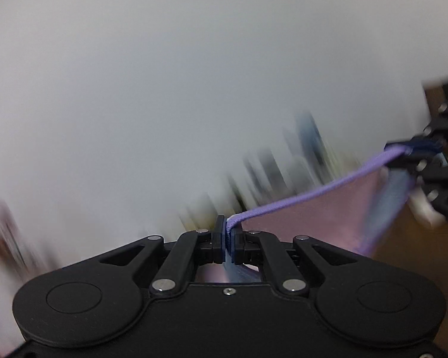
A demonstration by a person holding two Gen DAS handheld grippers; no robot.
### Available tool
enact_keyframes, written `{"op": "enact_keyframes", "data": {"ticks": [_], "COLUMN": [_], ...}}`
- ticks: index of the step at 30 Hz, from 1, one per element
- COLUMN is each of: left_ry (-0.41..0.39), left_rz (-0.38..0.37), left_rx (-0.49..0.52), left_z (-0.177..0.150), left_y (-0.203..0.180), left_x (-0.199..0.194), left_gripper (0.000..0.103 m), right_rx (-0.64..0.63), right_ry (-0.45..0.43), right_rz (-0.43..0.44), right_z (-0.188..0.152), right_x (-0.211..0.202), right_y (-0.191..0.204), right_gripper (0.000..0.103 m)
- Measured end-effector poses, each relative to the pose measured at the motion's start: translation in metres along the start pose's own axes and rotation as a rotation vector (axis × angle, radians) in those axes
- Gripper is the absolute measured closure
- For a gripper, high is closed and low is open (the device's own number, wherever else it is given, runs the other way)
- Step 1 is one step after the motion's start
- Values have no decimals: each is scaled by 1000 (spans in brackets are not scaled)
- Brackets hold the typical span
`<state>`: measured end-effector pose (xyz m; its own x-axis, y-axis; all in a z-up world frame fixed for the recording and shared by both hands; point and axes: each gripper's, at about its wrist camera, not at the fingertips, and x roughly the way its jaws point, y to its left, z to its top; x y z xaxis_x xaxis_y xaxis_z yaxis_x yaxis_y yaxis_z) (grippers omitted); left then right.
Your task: Fold clothes
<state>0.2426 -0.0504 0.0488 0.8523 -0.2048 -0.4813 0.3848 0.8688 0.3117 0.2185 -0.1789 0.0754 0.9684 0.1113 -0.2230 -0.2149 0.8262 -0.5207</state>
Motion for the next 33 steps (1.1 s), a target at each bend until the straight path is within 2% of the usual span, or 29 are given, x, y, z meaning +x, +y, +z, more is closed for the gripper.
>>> {"op": "enact_keyframes", "data": {"ticks": [1, 3, 4, 5, 6, 7, 8, 10, 12, 16, 19, 21, 23, 24, 25, 28, 29, 31, 33], "left_ry": [37, 81, 86, 99, 104, 98, 90, 69, 72, 109, 166, 192, 195, 201, 206, 213, 215, 211, 212], "left_rz": [-17, -46, -58, -107, -148, -160, -169, -98, -37, 0, 75, 92, 67, 54, 46, 29, 23, 62, 95], "left_rx": [10, 13, -6, -92, -177, -224, -267, -251, -232, -260, -272, -294, -342, -361, -368, -380, -384, -415, -469], "left_z": [-22, -57, -63, -69, -69, -65, -61, -54, -47, -40, -43, -44, -44, -45, -45, -49, -51, -54, -59], "left_y": [-11, -30, -25, -17, 0, 18, 36, 44, 48, 57, 53, 54, 56, 59, 60, 64, 65, 70, 77], "left_x": [2, -1, -5, -9, -16, -17, -19, -16, -7, 19, 52, 74, 85, 89, 92, 98, 99, 99, 99], "left_gripper": [94, 90, 89, 88, 82, 71, 65, 37, 34, 34, 34, 36, 47, 57, 73, 96, 98, 99, 100], "right_rx": [19, 114, 151, 160, 145, 110, 92, 78, 90, 149, 206, 228, 271, 293, 316, 378, 389, 407, 435], "right_ry": [85, 202, 231, 247, 239, 217, 213, 202, 207, 260, 294, 312, 349, 365, 385, 389, 389, 389, 389], "right_rz": [76, 215, 254, 277, 274, 256, 251, 239, 235, 279, 311, 298, 284, 292, 297, 316, 319, 300, 277], "right_z": [-20, -55, -68, -75, -77, -82, -85, -78, -67, -66, -70, -72, -76, -79, -82, -88, -89, -94, -98], "right_x": [4, -1, -9, -17, -24, -35, -39, -31, -23, 12, 38, 53, 79, 87, 95, 104, 105, 103, 101], "right_y": [7, 10, 10, 11, 13, 20, 29, 29, 26, 6, 9, 7, 2, -1, -1, -6, -7, -9, -13], "right_gripper": [83, 70, 53, 33, 28, 27, 27, 27, 27, 27, 28, 34, 51, 54, 56, 66, 76, 95, 99]}}
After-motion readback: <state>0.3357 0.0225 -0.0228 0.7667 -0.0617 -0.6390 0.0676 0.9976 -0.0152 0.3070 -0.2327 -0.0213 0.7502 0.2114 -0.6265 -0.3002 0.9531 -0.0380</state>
